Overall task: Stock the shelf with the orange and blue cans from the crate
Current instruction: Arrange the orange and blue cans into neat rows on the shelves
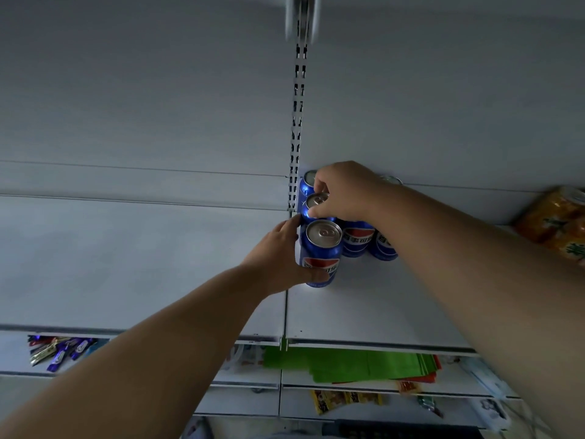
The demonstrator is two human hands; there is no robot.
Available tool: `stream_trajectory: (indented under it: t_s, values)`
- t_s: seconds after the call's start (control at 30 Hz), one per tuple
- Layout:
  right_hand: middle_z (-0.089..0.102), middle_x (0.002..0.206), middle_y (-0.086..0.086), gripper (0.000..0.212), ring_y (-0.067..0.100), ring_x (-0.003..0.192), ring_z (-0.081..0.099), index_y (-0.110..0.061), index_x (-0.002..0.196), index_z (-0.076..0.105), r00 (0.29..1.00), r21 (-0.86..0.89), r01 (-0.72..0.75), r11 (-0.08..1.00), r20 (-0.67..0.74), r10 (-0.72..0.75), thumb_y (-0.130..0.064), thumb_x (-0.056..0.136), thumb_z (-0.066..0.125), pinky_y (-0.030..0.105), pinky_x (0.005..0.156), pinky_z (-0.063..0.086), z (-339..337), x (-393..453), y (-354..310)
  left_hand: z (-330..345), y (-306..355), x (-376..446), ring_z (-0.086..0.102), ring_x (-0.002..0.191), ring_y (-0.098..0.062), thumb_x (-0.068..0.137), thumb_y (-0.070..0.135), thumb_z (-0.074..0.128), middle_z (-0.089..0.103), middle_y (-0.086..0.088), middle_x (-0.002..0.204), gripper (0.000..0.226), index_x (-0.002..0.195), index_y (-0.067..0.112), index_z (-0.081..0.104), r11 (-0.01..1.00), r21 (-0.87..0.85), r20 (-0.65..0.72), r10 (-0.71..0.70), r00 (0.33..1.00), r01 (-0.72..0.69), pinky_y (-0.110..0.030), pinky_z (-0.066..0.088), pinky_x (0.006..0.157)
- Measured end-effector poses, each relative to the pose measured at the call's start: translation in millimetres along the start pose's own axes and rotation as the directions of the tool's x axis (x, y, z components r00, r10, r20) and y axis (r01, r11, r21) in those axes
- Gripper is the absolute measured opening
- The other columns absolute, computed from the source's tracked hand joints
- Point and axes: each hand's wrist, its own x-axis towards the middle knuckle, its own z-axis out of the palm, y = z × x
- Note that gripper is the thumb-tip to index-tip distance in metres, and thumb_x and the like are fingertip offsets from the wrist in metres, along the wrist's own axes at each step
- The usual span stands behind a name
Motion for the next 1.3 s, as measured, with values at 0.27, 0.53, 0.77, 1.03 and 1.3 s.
stream_trajectory:
  t_s: [0.27, 0.53, 0.77, 1.03, 1.3]
  values:
    - [0.065, 0.089, 0.0, 0.042, 0.021, 0.083, 0.06, -0.016, 0.094, 0.066, 0.999, 0.025, -0.013, 1.0, -0.047, 0.014, -0.05, 0.072, 0.076, 0.04, 0.079, 0.052, 5.5, -0.5, -4.6, 0.4, -3.2, -3.9, 0.051, 0.121, -0.01, 0.064, 0.038, 0.089, 0.05, 0.01, 0.138, 0.1, 0.147, 0.035, 0.033, 0.996, -0.078, -0.048, 0.031, 0.998, -0.035, -0.023, 0.044, 0.094]
    - [0.066, 0.094, 0.003, 0.039, 0.022, 0.085, 0.06, -0.014, 0.099, 0.065, 1.0, 0.031, -0.007, 0.999, -0.026, 0.008, -0.044, 0.076, 0.075, 0.037, 0.077, 0.051, 4.3, -5.1, -6.3, 3.2, -4.5, -3.7, 0.054, 0.118, -0.009, 0.065, 0.045, 0.087, 0.051, 0.009, 0.139, 0.101, 0.148, 0.034, 0.032, 0.998, -0.067, -0.031, -0.001, 1.0, -0.001, -0.032, 0.051, 0.096]
    - [0.064, 0.101, 0.001, 0.041, 0.019, 0.09, 0.06, -0.015, 0.109, 0.063, 0.992, 0.153, -0.001, 0.988, -0.121, 0.019, -0.044, 0.081, 0.072, 0.038, 0.081, 0.052, 1.7, -24.2, 1.8, 1.9, -2.6, -7.7, 0.054, 0.12, -0.009, 0.064, 0.047, 0.087, 0.05, 0.009, 0.14, 0.101, 0.147, 0.037, 0.031, 0.998, -0.063, -0.009, -0.014, 1.0, 0.014, -0.035, 0.051, 0.097]
    - [0.055, 0.101, -0.011, 0.062, 0.011, 0.089, 0.057, -0.028, 0.115, 0.06, 0.997, 0.159, 0.062, 0.985, 0.038, -0.069, -0.057, 0.064, 0.081, 0.031, 0.078, 0.049, 9.7, -56.5, 1.7, 14.9, -2.0, -21.8, 0.054, 0.095, -0.003, 0.066, 0.043, 0.087, 0.056, 0.01, 0.12, 0.081, 0.132, 0.022, 0.046, 0.996, -0.024, -0.133, -0.09, 0.987, 0.087, -0.009, 0.04, 0.071]
    - [0.054, 0.106, -0.006, 0.06, 0.015, 0.091, 0.057, -0.023, 0.115, 0.059, 0.996, 0.103, 0.084, 0.991, -0.009, -0.084, -0.051, 0.067, 0.082, 0.034, 0.08, 0.051, 14.4, -56.2, -5.4, 12.3, -0.1, -26.4, 0.055, 0.089, -0.003, 0.072, 0.035, 0.084, 0.057, 0.014, 0.107, 0.06, 0.124, 0.022, 0.055, 0.998, 0.001, -0.145, -0.07, 0.987, 0.071, -0.009, 0.039, 0.069]
